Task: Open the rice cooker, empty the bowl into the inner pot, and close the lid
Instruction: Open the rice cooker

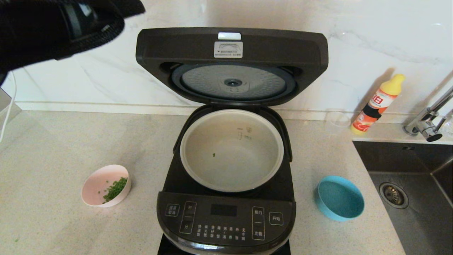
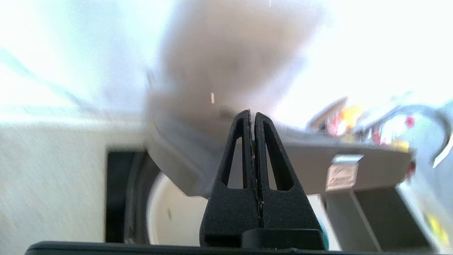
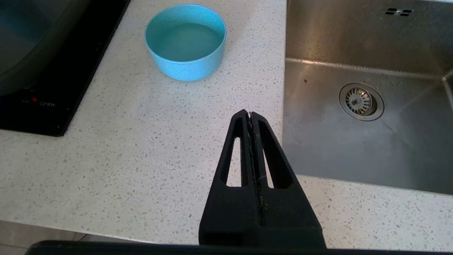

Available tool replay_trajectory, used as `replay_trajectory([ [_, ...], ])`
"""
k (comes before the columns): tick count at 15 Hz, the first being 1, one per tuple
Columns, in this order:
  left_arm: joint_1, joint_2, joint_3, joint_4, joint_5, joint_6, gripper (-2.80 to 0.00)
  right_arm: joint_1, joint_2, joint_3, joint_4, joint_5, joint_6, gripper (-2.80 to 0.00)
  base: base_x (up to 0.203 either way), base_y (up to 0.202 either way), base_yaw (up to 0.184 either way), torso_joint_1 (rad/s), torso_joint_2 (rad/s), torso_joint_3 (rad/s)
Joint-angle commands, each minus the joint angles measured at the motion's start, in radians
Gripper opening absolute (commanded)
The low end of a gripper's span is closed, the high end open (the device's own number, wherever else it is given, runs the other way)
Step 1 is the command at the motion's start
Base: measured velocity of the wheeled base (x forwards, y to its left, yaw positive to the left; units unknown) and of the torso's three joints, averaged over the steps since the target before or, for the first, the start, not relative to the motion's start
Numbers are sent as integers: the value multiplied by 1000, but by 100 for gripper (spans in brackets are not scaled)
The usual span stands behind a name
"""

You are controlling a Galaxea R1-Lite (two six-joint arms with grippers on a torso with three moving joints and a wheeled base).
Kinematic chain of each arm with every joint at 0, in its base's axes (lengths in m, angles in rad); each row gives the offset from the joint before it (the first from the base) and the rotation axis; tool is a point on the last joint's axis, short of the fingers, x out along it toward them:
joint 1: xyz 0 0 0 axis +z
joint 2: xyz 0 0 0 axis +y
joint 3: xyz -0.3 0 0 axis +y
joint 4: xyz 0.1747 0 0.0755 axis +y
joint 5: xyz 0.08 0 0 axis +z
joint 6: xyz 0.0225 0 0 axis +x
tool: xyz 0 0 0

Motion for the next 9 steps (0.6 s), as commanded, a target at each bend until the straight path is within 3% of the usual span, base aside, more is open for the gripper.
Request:
replay_trajectory([
  [1,27,-53,-30,-1,2,23,-280,0,0,0,1,0,0,-280,0,0,0,0,0,0],
  [5,152,-122,-25,40,16,97,-280,0,0,0,1,1,0,-280,0,0,0,0,0,0],
  [7,250,-163,-1,174,37,103,-280,0,0,0,1,2,0,-280,0,0,0,0,0,0],
  [9,372,-198,94,250,47,99,-280,0,0,0,1,1,0,-280,0,0,0,0,0,0],
])
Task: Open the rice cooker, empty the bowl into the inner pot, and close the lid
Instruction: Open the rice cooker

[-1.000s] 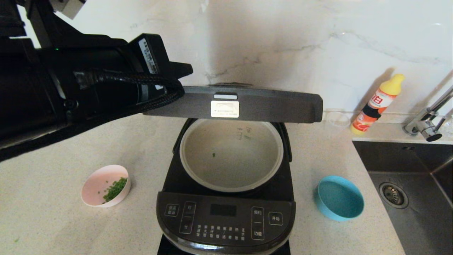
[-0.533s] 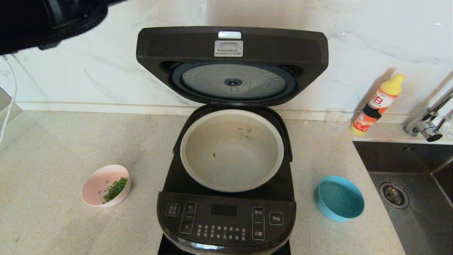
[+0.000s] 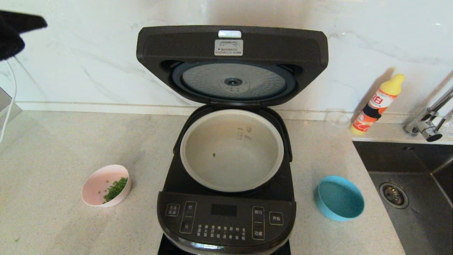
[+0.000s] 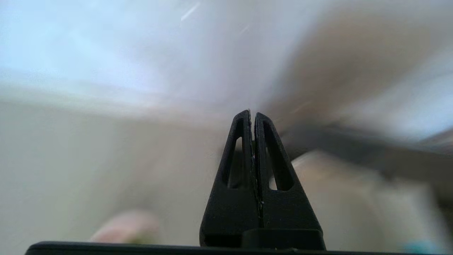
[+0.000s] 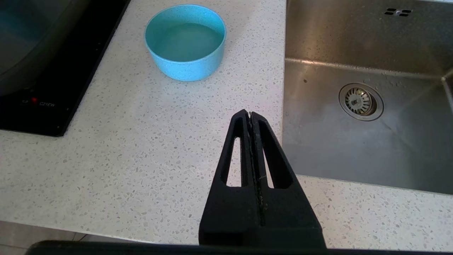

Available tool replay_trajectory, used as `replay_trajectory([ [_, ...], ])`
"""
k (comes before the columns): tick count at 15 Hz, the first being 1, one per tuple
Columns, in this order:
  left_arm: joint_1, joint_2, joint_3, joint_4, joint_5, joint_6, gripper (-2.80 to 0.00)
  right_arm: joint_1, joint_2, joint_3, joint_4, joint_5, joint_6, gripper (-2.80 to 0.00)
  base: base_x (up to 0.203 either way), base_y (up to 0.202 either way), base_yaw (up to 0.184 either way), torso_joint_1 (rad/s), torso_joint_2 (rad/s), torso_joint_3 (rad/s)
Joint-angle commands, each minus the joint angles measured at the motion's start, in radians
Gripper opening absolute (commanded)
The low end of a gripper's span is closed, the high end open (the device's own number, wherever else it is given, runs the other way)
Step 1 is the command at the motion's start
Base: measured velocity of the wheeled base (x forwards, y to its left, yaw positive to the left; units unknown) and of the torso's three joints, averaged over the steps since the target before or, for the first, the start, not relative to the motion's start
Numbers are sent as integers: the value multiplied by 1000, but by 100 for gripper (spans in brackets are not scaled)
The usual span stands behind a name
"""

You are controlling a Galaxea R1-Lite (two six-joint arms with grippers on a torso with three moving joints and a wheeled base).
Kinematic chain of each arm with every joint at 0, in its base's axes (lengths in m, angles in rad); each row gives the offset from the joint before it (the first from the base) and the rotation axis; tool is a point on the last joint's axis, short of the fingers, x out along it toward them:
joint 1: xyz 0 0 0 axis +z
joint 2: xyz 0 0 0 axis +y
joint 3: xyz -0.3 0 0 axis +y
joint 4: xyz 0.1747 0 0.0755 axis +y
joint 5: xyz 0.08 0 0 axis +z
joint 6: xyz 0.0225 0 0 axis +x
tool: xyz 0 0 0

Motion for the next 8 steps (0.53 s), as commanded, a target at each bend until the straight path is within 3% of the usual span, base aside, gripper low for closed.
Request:
replay_trajectory([
  [1,135,-47,115,34,5,-4,-280,0,0,0,1,1,0,-280,0,0,0,0,0,0],
  [4,342,-29,322,46,-1,-16,-280,0,0,0,1,1,0,-280,0,0,0,0,0,0],
  [6,411,84,379,51,-10,-70,-280,0,0,0,1,0,0,-280,0,0,0,0,0,0],
  [8,515,206,394,52,-84,-132,-280,0,0,0,1,1,0,-280,0,0,0,0,0,0],
])
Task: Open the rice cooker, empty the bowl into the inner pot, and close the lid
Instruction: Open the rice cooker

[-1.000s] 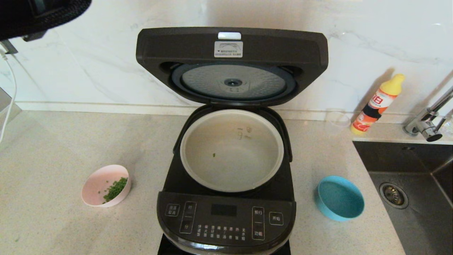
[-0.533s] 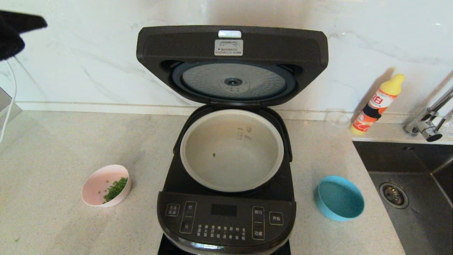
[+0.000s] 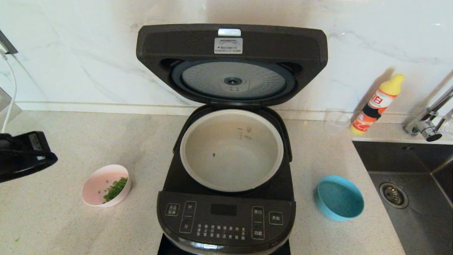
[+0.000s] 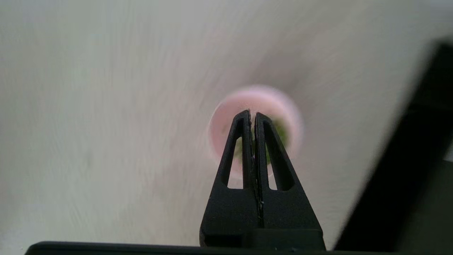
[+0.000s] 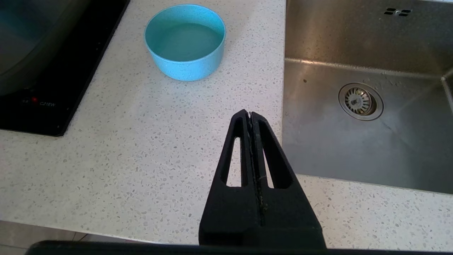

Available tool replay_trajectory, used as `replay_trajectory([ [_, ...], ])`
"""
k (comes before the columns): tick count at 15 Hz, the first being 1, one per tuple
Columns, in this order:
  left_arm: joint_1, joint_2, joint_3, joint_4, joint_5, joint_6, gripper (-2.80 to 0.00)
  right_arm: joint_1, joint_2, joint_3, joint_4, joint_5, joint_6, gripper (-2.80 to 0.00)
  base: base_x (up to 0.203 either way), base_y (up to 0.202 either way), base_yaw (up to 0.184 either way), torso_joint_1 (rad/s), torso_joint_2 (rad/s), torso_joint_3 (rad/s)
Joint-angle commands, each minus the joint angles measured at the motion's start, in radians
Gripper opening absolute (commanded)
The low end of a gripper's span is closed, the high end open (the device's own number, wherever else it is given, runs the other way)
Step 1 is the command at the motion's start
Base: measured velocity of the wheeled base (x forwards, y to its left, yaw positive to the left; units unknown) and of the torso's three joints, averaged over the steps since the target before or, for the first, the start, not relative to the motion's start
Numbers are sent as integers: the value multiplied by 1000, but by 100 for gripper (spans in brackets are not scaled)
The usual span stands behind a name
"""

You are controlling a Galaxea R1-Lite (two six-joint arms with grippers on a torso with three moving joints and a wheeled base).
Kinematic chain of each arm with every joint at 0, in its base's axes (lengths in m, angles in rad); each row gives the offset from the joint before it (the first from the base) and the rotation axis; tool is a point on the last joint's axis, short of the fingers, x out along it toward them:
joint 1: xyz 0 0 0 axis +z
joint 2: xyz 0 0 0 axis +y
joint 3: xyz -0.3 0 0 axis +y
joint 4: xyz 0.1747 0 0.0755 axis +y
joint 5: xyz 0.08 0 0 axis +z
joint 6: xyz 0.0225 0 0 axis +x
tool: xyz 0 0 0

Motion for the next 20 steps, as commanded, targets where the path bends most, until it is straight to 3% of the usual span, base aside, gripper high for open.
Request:
replay_trajectory([
  [1,122,153,12,2,-102,-32,-280,0,0,0,1,0,0,-280,0,0,0,0,0,0],
  [4,260,252,-5,-6,-223,-49,-280,0,0,0,1,1,0,-280,0,0,0,0,0,0],
  [7,333,331,-11,-1,-314,-42,-280,0,0,0,1,0,0,-280,0,0,0,0,0,0],
  [8,348,353,-13,2,-349,-41,0,0,0,0,1,1,0,-280,0,0,0,0,0,0],
  [11,356,364,-12,4,-410,-44,0,0,0,0,1,1,0,-280,0,0,0,0,0,0],
  [20,325,480,9,-8,-417,-20,0,0,0,0,1,1,0,-280,0,0,0,0,0,0],
])
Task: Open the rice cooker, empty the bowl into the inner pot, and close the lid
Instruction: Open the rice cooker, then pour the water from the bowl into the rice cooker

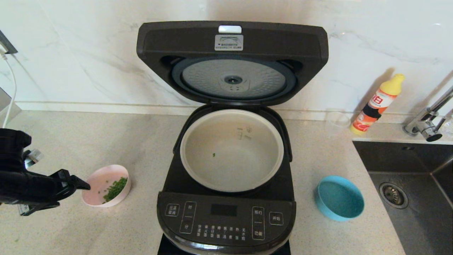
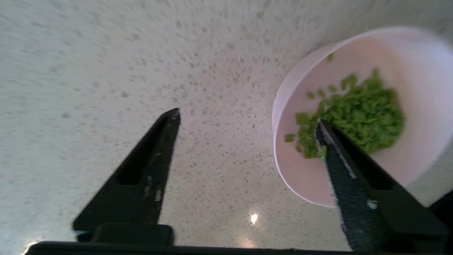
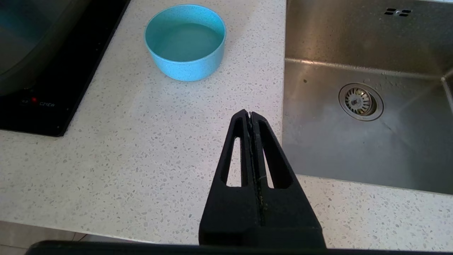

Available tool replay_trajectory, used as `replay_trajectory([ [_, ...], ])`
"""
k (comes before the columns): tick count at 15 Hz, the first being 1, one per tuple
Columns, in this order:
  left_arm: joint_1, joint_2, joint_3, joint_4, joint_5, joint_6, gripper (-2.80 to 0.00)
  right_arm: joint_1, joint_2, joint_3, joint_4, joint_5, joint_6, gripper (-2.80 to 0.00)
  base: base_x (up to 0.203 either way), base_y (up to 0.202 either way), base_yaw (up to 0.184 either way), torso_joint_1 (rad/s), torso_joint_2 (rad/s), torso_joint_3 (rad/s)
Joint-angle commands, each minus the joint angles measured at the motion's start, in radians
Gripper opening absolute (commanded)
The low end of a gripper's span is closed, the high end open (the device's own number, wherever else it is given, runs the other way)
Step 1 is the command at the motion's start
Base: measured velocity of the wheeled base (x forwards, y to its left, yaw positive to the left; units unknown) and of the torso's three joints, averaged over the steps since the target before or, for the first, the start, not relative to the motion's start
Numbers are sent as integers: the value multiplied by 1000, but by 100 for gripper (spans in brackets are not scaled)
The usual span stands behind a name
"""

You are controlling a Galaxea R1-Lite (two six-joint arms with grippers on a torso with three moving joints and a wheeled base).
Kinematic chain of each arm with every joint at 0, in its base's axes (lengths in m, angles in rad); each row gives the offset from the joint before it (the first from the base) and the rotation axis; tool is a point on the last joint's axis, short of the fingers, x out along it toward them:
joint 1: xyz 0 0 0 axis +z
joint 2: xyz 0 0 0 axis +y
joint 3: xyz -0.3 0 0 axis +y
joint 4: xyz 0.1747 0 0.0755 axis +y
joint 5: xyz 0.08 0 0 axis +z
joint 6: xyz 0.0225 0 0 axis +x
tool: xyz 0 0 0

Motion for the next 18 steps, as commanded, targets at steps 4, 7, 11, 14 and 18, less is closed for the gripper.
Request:
replay_trajectory([
  [4,-44,39,-2,-2,-2,-11,0,0,0,0,1,1,0,-280,0,0,0,0,0,0],
  [7,-60,60,-10,-7,3,-10,0,0,0,0,1,2,0,-280,0,0,0,0,0,0],
  [11,-60,96,1,-50,12,-11,0,0,0,0,1,2,0,-280,0,0,0,0,0,0],
  [14,-60,102,-10,-51,12,-13,-280,0,0,0,1,1,0,-280,0,0,0,0,0,0],
  [18,-60,106,-13,-55,10,-14,-280,0,0,0,1,0,0,-280,0,0,0,0,0,0],
])
